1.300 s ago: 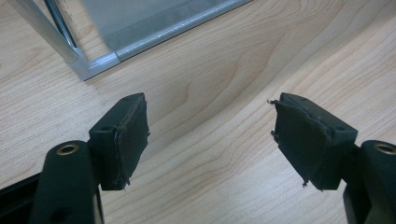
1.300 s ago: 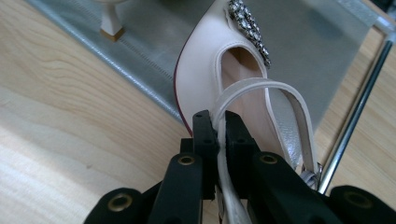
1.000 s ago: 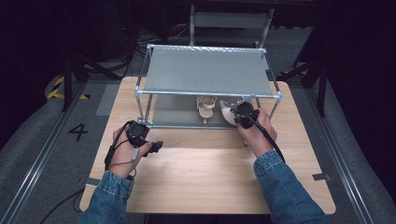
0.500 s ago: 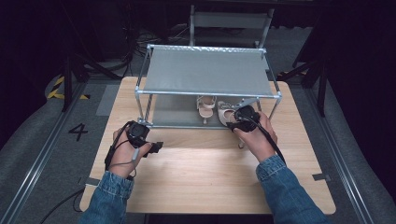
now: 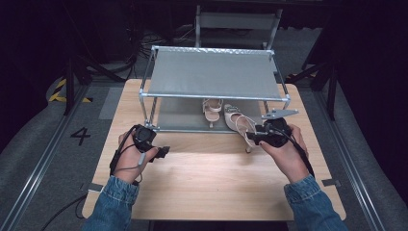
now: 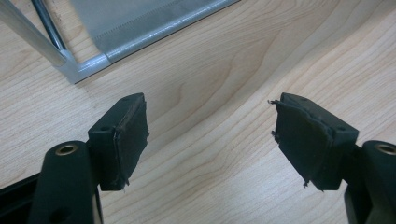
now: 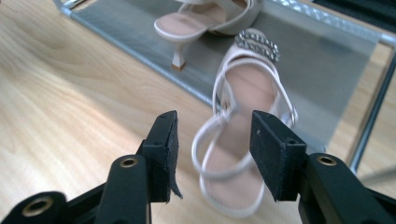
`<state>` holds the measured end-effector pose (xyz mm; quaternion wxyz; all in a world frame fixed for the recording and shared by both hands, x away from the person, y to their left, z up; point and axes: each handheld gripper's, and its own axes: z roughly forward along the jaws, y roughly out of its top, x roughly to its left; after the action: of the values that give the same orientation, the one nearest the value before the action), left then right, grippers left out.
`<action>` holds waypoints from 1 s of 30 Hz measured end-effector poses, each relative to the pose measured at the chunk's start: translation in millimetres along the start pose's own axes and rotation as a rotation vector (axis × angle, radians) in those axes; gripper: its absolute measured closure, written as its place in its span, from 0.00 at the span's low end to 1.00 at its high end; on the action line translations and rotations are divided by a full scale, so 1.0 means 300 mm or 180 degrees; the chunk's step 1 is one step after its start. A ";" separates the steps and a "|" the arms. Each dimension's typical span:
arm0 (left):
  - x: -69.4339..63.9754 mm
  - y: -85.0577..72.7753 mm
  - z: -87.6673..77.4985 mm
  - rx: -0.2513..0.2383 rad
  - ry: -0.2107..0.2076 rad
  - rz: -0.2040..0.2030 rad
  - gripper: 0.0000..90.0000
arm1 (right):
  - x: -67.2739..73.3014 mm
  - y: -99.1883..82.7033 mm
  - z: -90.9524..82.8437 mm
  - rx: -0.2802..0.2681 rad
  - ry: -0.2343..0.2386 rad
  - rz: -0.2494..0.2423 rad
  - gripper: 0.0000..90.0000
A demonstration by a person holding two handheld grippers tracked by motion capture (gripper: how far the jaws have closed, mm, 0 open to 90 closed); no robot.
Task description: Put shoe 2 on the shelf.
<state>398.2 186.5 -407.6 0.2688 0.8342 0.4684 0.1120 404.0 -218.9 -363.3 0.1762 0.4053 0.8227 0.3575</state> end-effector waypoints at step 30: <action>0.008 -0.012 -0.007 -0.0005 0.0029 0.0007 0.29 | -0.042 -0.229 0.236 0.0316 -0.0035 0.0262 0.59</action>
<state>395.8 190.8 -408.0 0.2671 0.8339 0.4687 0.1165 415.7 -226.0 -461.8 0.1456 0.4490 0.8211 0.3210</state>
